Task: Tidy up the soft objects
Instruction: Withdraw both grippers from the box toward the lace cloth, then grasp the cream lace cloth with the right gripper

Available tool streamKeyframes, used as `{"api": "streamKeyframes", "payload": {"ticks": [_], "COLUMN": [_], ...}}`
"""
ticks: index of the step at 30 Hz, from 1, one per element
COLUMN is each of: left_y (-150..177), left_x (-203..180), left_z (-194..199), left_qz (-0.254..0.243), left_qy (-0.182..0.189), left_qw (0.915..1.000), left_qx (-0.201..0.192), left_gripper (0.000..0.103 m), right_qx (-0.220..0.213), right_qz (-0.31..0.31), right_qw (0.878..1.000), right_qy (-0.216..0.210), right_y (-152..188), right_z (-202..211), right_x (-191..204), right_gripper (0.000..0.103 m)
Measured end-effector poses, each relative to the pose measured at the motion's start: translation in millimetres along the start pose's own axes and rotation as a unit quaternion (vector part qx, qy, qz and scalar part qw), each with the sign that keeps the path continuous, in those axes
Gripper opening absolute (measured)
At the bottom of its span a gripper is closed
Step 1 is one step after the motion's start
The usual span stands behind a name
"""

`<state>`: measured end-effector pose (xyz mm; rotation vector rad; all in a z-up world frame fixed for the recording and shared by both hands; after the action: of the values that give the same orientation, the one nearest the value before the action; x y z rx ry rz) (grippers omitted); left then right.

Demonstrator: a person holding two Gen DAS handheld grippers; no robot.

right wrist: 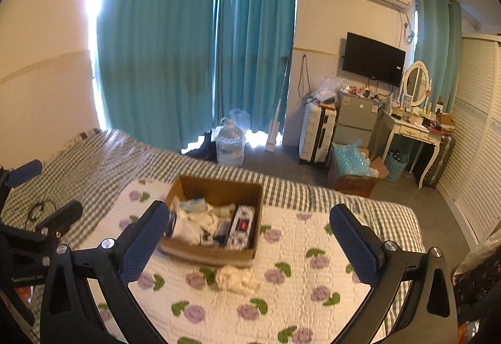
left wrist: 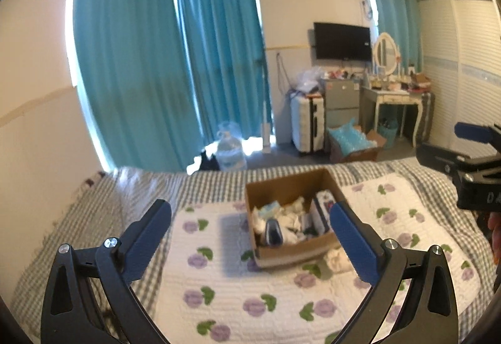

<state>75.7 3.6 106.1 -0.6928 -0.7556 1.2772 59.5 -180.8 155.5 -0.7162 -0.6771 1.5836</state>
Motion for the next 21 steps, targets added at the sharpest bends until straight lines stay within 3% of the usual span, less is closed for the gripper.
{"api": "streamKeyframes", "payload": {"ticks": [10,21], "left_y": [39.7,90.8], "left_x": [-10.3,-18.9], "left_z": [-42.8,-144.2], "left_qz": [0.017,0.018], "left_qy": [0.01,0.009], "left_qw": [0.9978,0.9891], "left_qx": [0.063,0.146], "left_gripper": [0.103,0.103], "right_qx": [0.071,0.167], "right_qz": [0.002,-0.027], "right_qw": [0.997,0.985], "right_qy": [-0.008,-0.023], "right_y": [56.8,102.7], "right_z": [-62.7,-184.0], "right_x": [2.4,-2.8], "right_gripper": [0.103,0.103]}}
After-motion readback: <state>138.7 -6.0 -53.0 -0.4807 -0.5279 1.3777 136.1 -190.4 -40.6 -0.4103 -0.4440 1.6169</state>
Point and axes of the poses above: each gripper's, at about its wrist camera, not at the fingertips, and z roughly against the way its jaws point, x to its left, y to its underside, the point moved 1 cm from there along -z, roughly the way its jaws point, and after that the axes turned 10 degrees about x, right-handed, at the moved point
